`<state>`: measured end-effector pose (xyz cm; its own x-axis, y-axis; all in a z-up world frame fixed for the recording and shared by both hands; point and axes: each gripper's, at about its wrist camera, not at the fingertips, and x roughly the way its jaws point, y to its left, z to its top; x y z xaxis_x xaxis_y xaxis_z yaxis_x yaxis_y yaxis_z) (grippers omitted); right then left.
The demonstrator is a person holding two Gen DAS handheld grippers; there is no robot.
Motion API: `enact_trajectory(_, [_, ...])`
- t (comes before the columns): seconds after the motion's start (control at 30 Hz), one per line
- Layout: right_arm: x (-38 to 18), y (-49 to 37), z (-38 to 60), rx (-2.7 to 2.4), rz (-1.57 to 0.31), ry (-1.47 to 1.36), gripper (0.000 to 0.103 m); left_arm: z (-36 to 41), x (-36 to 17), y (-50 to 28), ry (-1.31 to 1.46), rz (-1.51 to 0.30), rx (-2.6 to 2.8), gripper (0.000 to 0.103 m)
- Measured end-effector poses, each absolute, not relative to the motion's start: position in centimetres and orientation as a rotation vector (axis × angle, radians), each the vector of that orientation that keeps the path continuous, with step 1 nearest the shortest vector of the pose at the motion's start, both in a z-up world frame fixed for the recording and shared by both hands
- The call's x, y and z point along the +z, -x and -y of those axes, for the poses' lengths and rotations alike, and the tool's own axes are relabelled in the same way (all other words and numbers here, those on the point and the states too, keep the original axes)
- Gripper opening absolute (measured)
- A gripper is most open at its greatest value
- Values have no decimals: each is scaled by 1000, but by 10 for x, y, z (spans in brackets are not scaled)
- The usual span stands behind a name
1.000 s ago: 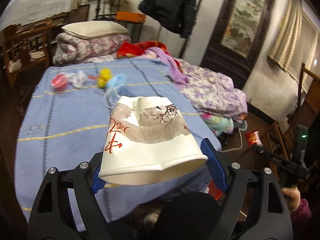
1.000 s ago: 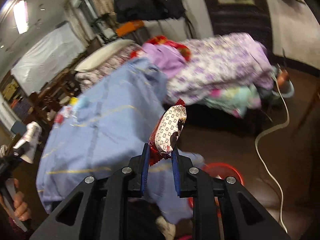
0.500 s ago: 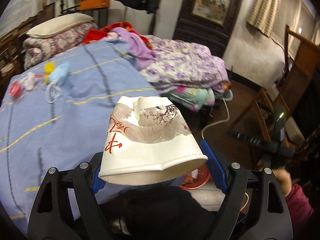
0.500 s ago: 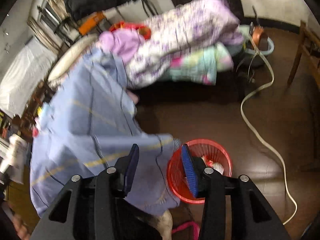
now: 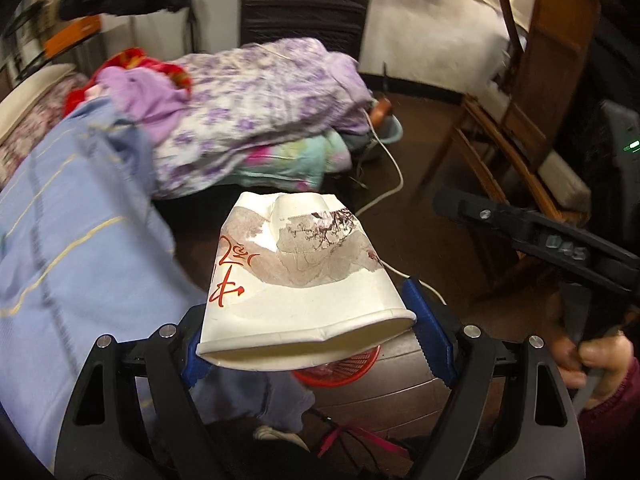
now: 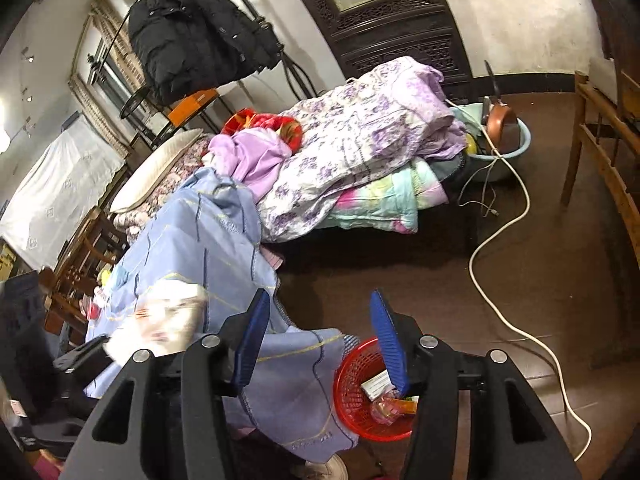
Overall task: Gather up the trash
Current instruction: 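Carry both items to the red wastebasket and open both tools to drop them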
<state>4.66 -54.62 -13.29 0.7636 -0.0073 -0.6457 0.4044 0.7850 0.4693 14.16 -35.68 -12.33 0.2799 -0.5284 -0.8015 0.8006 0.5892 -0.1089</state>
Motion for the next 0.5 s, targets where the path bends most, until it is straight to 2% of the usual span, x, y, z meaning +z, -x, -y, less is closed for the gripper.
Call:
enact_trajectory(0.2, [-140, -37, 565, -271, -666, -683, 52, 396, -155, -149, -430, -975, -891, 83])
enact_trajectory(0.33, [-143, -36, 567, -269, -671, -688, 52, 393, -152, -147, -421, -974, -889, 88])
enact_trajectory(0.5, [-138, -37, 560, -261, -670, -672, 52, 376, -136, -146, -388, -944, -866, 89])
